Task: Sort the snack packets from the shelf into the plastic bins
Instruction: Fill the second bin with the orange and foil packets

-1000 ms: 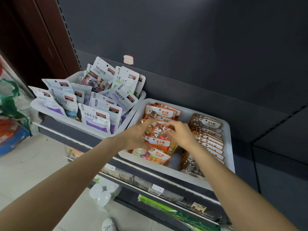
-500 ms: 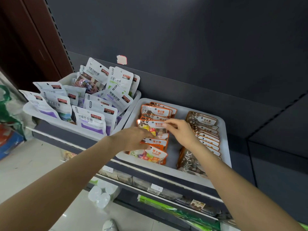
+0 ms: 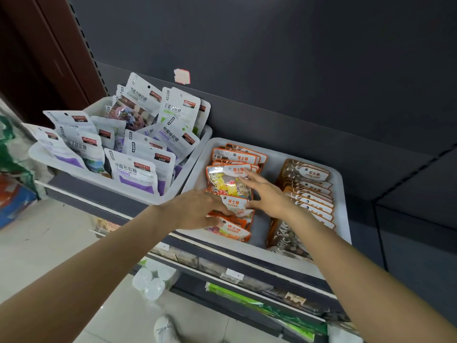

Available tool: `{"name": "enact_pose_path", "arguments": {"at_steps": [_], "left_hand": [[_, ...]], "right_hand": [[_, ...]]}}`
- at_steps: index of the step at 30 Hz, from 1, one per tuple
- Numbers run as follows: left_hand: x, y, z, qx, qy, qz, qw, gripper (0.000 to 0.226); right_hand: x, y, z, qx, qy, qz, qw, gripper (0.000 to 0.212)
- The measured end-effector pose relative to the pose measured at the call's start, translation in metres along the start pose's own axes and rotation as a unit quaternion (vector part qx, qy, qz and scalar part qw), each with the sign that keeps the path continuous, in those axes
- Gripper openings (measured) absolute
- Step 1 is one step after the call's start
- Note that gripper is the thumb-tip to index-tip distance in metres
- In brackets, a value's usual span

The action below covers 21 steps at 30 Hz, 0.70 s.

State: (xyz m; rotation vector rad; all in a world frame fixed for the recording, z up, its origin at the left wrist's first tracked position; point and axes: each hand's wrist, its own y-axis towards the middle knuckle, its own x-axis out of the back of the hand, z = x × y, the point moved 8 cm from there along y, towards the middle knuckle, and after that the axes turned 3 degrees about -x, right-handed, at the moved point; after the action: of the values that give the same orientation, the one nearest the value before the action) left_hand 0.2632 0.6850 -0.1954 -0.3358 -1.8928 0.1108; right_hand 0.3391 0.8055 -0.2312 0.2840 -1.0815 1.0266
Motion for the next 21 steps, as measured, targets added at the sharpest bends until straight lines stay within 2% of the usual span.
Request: {"name": "enact_pose_path", "arguments": {"at_steps": [5, 11, 14, 16, 19, 21], "left_hand": [[-0.002, 0.001, 0.003, 0.002, -0.024, -0.014, 1.0, 0.038], [-0.007, -0.001, 0.008, 0.003, -0.055, -0.01, 0.998, 0.04], [-0.019, 0.006, 0.025, 0.045, -0.03, -0.029, 0.998, 0.04], [-0.023, 0.007, 0.034, 0.088, 0.002, -0.044, 0.995, 0.043], [-0.024, 0.006, 0.029, 0.081, -0.009, -0.029, 0.996, 0.041], [-0.016, 0.007, 0.021, 0.068, -0.009, -0.06, 0.996, 0.04]], "right_hand": [[-0.006, -0.001, 0.0, 0.001, -0.059, -0.012, 0.998, 0.083], [-0.016, -0.011, -0.003, -0.002, -0.004, -0.037, 0.999, 0.079], [-0.006, -0.016, -0.004, 0.004, 0.047, -0.091, 0.995, 0.055], [-0.003, -0.017, -0.007, 0.006, 0.043, -0.098, 0.994, 0.041], [-0.007, -0.015, -0.006, 0.005, 0.028, -0.093, 0.995, 0.028], [-0.008, -0.015, -0.002, 0.002, 0.014, -0.105, 0.994, 0.019]]}}
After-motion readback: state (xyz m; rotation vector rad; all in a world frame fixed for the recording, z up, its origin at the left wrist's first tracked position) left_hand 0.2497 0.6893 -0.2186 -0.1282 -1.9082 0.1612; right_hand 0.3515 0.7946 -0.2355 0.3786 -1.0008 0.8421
